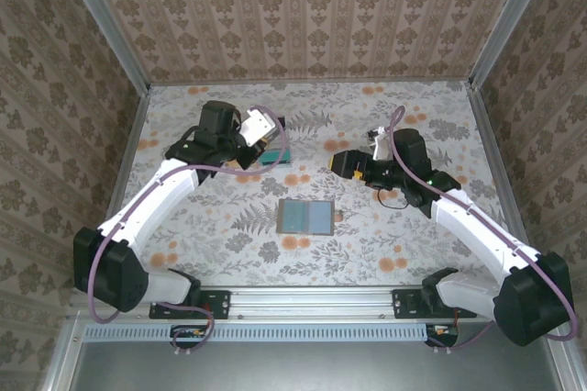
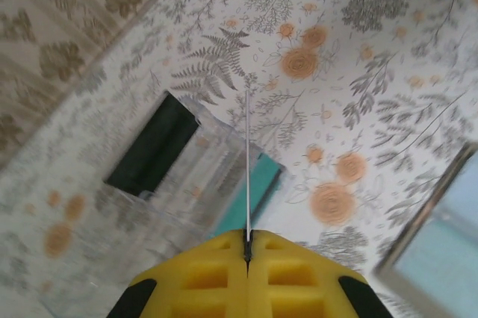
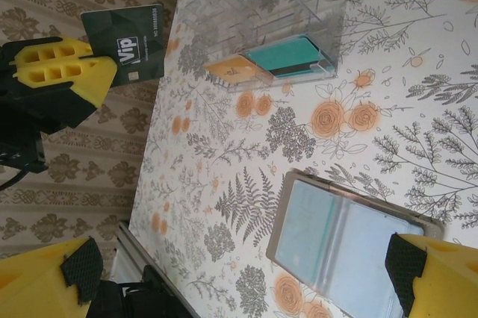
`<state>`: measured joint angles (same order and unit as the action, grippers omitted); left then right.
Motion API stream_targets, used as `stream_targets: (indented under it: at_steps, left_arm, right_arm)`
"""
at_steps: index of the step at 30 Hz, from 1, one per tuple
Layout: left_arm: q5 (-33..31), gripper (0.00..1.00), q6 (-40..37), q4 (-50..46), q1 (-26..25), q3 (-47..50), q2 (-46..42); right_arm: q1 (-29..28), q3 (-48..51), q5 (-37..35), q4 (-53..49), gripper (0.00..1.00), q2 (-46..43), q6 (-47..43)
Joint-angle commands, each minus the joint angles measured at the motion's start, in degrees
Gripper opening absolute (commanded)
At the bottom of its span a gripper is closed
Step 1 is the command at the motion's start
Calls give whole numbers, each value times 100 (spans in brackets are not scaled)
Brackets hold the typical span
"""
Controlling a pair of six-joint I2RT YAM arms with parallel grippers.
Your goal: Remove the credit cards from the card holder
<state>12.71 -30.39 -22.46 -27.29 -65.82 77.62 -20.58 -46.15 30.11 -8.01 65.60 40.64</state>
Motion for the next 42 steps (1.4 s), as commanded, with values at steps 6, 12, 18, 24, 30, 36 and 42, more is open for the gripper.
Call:
stream_targets:
  at_steps: [6, 12, 18, 24, 30, 36, 42]
  left_arm:
    - [-438, 0, -2773, 78, 26, -617, 838]
    - [-672, 0, -3265, 444, 48, -868, 1400]
    - [-806, 0, -3469, 665, 80, -1076, 1911]
    - [-821, 0, -3498, 714, 224, -1363, 2291]
    - [-797, 0, -3545, 533, 340, -1517, 2472]
    - [-641, 0, -3528, 473, 369, -1475, 2524]
    - [-568, 0, -3502, 361, 356, -1525, 2609]
  right_arm:
    - [132, -217, -101, -200, 100, -135, -135]
    - [232, -244, -79, -186, 100, -88, -144]
    - [309, -296, 2, -132, 100, 98, -141]
    - [368, -381, 98, -36, 100, 331, -136]
    - [409, -432, 163, 35, 100, 488, -127]
    - [436, -436, 211, 146, 100, 626, -88]
    - [460, -474, 277, 193, 100, 736, -60]
